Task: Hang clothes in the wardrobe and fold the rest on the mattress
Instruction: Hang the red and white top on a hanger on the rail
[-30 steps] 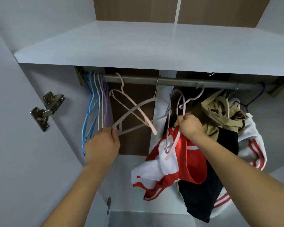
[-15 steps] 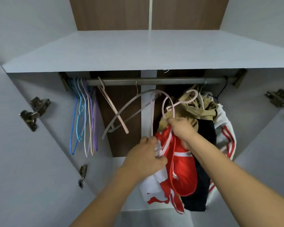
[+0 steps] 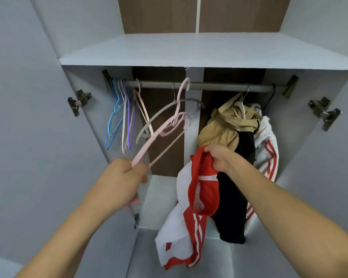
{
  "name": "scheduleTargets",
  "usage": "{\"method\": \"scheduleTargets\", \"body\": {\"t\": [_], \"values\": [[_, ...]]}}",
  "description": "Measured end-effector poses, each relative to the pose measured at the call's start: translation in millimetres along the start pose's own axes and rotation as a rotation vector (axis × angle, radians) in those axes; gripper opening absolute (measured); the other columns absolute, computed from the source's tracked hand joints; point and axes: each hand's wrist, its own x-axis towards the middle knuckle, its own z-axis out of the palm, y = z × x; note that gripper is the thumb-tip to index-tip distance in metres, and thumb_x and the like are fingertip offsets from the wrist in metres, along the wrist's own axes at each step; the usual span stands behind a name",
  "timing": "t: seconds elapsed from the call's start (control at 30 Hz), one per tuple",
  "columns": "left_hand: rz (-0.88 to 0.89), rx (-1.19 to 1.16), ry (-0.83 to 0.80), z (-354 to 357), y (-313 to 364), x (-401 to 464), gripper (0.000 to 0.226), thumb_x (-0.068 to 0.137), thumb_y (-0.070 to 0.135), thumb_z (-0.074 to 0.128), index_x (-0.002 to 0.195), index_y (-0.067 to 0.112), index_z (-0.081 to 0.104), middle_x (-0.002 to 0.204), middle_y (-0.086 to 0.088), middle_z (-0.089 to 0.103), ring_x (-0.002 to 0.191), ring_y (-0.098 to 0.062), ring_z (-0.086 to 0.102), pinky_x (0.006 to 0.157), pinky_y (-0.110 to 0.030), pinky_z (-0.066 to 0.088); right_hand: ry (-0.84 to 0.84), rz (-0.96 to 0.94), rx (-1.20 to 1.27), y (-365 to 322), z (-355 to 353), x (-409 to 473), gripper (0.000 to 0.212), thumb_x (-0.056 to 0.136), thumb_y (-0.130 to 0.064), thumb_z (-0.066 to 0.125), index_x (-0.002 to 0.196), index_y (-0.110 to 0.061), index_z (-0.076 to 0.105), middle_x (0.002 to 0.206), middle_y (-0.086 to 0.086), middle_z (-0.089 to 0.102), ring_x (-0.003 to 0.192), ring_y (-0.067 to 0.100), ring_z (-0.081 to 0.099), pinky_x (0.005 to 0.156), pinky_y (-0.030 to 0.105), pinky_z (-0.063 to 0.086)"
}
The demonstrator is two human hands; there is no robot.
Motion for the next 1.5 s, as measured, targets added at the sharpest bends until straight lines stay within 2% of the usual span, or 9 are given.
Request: {"method": "scheduleTargets", "body": {"t": [0.07,0.17,0.3,0.57,0.87,1.03,1.1,1.27,1.5], "values": [[-0.029,-0.033,-0.085,-15,1,-41,0.041,0.086,0.046,0.049,0.072,0.012,0.069,0.047,-0.018,0.061,0.033,-0.023,0.048,0.047,-0.026,0.038,0.05,0.021,-0.028,17,8,3,0.035,0.105,-0.012,0.036,0.129,0.005,0.055,0.119,0.026,0.062,0.105,0.037,0.061,0.1,0.044,0.046],[-0.077,-0.059,-0.162,-30,7,-95,0.045,0.069,0.051,0.045,0.07,0.015,0.071,0.046,-0.023,0.057,0.031,-0.024,0.041,0.042,-0.024,0.035,0.081,-0.022,-0.021,29,23,-6,0.037,0.104,-0.021,0.046,0.13,0.002,0.057,0.107,0.021,0.066,0.084,0.03,0.061,0.088,0.037,0.047],[-0.111,-0.021,-0.169,-48,15,-140,0.041,0.072,0.05,0.043,0.071,0.021,0.071,0.045,-0.017,0.059,0.03,-0.021,0.041,0.043,-0.025,0.037,0.15,-0.037,0.019,24,42,-23,0.041,0.102,-0.033,0.05,0.126,-0.002,0.062,0.126,0.016,0.065,0.114,0.03,0.064,0.084,0.034,0.05],[-0.1,0.021,-0.195,-93,11,-182,0.038,0.089,0.035,0.044,0.075,0.011,0.069,0.039,-0.003,0.055,0.028,-0.011,0.043,0.037,-0.016,0.035,0.16,-0.196,-0.002,8,68,-58,0.016,0.103,-0.016,0.043,0.112,-0.008,0.053,0.105,0.012,0.056,0.08,0.016,0.058,0.108,0.041,0.044],[-0.052,-0.027,-0.18,-112,8,-174,0.03,0.098,0.023,0.044,0.082,0.004,0.06,0.038,0.002,0.055,0.024,-0.01,0.038,0.034,-0.017,0.032,0.282,-0.225,-0.011,-1,112,-81,0.029,0.097,-0.02,0.054,0.117,-0.003,0.066,0.114,0.016,0.07,0.103,0.03,0.069,0.093,0.043,0.056],[0.027,-0.139,-0.142,-155,13,-179,0.052,0.089,0.022,0.047,0.041,0.009,0.063,0.065,-0.029,0.066,0.036,-0.026,0.038,0.033,-0.019,0.031,0.358,-0.261,0.048,-11,84,-77,0.02,0.099,-0.021,0.055,0.104,-0.006,0.068,0.101,0.013,0.069,0.089,0.025,0.068,0.084,0.035,0.057],[0.037,-0.103,-0.187,-151,19,-177,0.045,0.092,0.019,0.047,0.055,0.004,0.067,0.047,-0.019,0.06,0.029,-0.022,0.036,0.032,-0.017,0.031,0.334,-0.254,0.139,-9,78,-76,0.025,0.102,-0.019,0.048,0.084,-0.008,0.061,0.084,0.011,0.063,0.069,0.021,0.06,0.064,0.027,0.054],[-0.016,-0.022,-0.227,-111,24,-154,0.027,0.097,0.017,0.042,0.085,-0.002,0.058,0.03,0.001,0.048,0.02,-0.01,0.035,0.032,-0.015,0.029,0.238,-0.203,0.112,-14,95,-88,0.027,0.101,-0.028,0.049,0.094,-0.008,0.065,0.11,0.012,0.068,0.104,0.028,0.066,0.085,0.037,0.054],[-0.02,-0.115,-0.187,-62,-10,-90,0.033,0.097,0.021,0.041,0.076,0.002,0.057,0.067,-0.011,0.072,0.03,-0.013,0.046,0.038,-0.018,0.036,0.032,-0.311,-0.096,-8,134,-130,0.027,0.094,-0.024,0.051,0.08,-0.011,0.07,0.076,0.013,0.073,0.065,0.028,0.071,0.062,0.036,0.059]]}}
